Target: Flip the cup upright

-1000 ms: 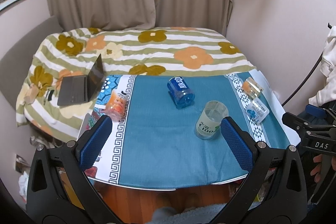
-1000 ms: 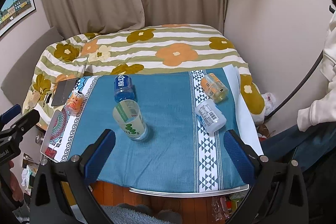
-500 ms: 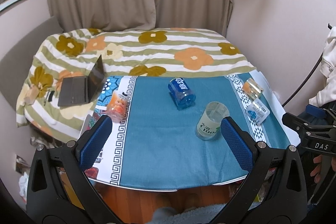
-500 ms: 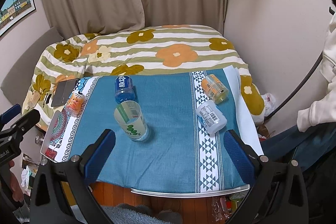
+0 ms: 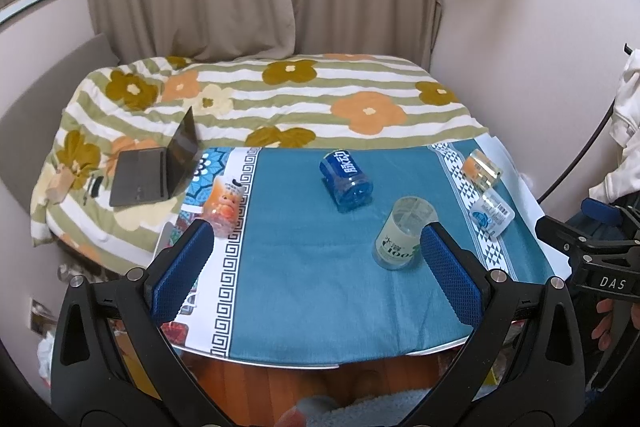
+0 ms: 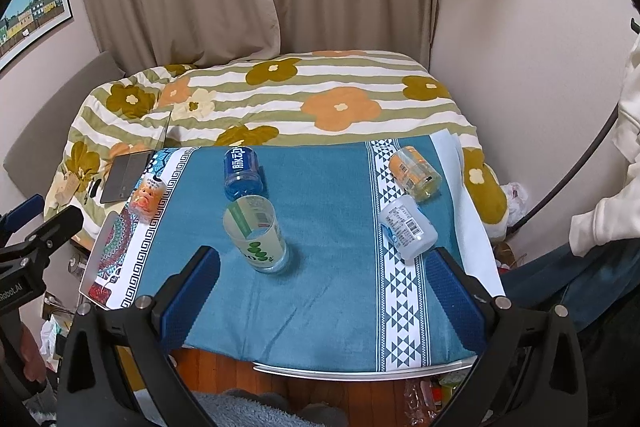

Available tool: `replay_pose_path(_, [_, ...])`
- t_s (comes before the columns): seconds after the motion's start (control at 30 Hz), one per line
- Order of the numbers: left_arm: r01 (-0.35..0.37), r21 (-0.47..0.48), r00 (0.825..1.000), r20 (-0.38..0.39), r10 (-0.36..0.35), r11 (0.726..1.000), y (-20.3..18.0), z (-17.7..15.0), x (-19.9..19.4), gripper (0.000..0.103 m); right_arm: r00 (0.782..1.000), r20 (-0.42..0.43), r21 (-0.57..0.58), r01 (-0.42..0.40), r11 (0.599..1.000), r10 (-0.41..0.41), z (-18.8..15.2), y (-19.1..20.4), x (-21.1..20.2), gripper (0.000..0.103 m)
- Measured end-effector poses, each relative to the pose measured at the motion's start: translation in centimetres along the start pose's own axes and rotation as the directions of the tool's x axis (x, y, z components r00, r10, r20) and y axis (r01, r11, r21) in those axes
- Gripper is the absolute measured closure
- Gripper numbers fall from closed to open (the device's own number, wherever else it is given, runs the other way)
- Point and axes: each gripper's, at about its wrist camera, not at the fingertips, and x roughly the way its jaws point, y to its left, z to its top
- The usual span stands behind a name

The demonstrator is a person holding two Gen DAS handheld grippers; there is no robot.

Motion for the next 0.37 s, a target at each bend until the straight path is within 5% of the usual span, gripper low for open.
replay_pose_path(0.37, [0.003, -0.010, 1.000, 0.003, -0.003, 1.000, 0.09, 0.14, 0.46, 0.000, 1.000, -0.002, -0.010, 0.003, 1.000, -0.003, 0.07, 0.09, 0.12, 0.000])
